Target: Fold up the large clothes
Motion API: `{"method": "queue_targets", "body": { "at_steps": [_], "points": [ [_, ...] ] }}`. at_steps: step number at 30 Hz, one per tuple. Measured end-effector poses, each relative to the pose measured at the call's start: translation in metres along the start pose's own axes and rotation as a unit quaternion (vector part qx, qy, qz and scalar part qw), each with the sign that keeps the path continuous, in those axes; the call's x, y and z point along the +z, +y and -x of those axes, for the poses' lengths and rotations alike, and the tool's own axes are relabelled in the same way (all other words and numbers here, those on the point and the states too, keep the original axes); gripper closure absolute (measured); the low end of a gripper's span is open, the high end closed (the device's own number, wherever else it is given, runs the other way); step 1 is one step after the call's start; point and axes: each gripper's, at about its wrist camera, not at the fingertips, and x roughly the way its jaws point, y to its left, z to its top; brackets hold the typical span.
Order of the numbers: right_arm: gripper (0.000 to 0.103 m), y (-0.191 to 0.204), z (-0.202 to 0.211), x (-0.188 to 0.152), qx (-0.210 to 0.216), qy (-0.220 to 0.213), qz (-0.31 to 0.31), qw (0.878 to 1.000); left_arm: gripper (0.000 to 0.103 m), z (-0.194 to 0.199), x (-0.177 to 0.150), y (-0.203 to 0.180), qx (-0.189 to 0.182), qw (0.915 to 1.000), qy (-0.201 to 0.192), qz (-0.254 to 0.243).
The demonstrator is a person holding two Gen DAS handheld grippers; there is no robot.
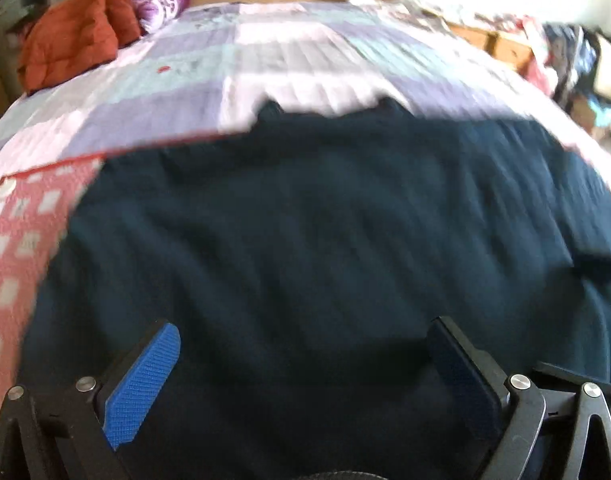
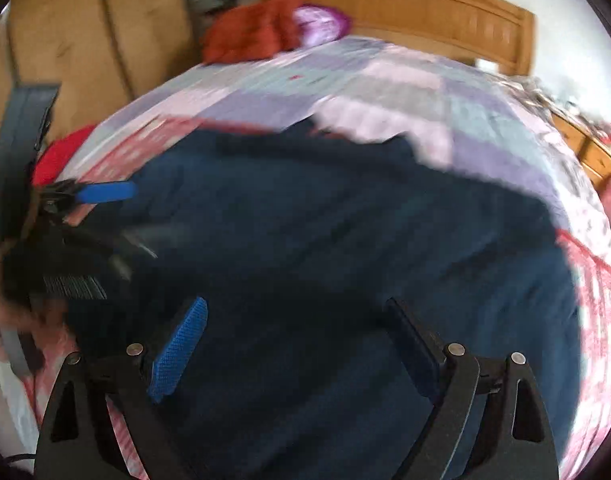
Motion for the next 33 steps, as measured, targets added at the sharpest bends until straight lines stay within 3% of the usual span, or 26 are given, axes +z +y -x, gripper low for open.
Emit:
{"method": "queue_targets", "body": {
  "at_steps": [3,6,9,10,13,15,19,23,25,26,27,28,29,30,33],
  "points": [
    [0.011,0.000,0.006,-0.041,-0.036,-0.001,0.040,0.999,0.000,0.004,-0.037,0.012,0.021,0.9996,-0.016,0.013],
    [0.011,-0.050,0.022,-0.075,-0.088,-0.005,0.023,0.996,0.000,0.004,-0.049,0.042,0.066,0.9975,-0.027,0.001],
    [0.011,-0.121,0.045,-0.102,-0.129,-0.004,-0.059,0.990,0.000,0.004,-0.056,0.091,0.080,0.9958,-0.019,0.039],
    [0.006,-0.146,0.053,-0.111,-0.132,-0.003,-0.101,0.986,0.000,0.005,-0.057,0.099,0.079,0.9960,-0.018,0.036],
    [0.005,-0.210,0.067,-0.151,-0.170,0.027,-0.208,0.963,0.000,0.009,-0.059,0.114,0.093,0.9953,-0.016,0.022],
    [0.005,-0.230,0.075,-0.172,-0.199,0.044,-0.251,0.946,0.000,0.011,-0.060,0.119,0.114,0.9931,-0.014,0.023],
    [0.005,-0.222,0.081,-0.177,-0.217,0.054,-0.230,0.947,0.000,0.021,-0.074,0.146,0.145,0.9851,0.007,0.092],
    [0.005,-0.223,0.090,-0.172,-0.230,0.048,-0.261,0.936,0.000,0.010,-0.092,0.171,0.128,0.9790,0.055,0.149],
    [0.005,-0.208,0.105,-0.164,-0.231,0.009,-0.252,0.940,0.000,0.013,-0.091,0.169,0.139,0.9799,0.049,0.134],
    [0.005,-0.194,0.111,-0.162,-0.216,-0.018,-0.223,0.951,0.000,0.011,-0.092,0.167,0.141,0.9804,0.053,0.127],
    [0.005,-0.185,0.104,-0.163,-0.217,-0.007,-0.199,0.956,0.000,0.007,-0.093,0.167,0.136,0.9808,0.062,0.126],
    [0.005,-0.184,0.084,-0.171,-0.211,0.053,-0.196,0.956,0.000,0.005,-0.095,0.170,0.130,0.9805,0.071,0.130],
    [0.005,-0.190,0.073,-0.181,-0.187,0.084,-0.219,0.954,0.000,0.001,-0.095,0.174,0.122,0.9795,0.082,0.138],
    [0.005,-0.195,0.073,-0.188,-0.177,0.082,-0.248,0.949,0.000,0.001,-0.092,0.177,0.119,0.9788,0.089,0.141],
    [0.005,-0.184,0.093,-0.183,-0.212,0.051,-0.257,0.941,0.000,0.018,-0.083,0.175,0.137,0.9774,0.082,0.138]
  ]
}}
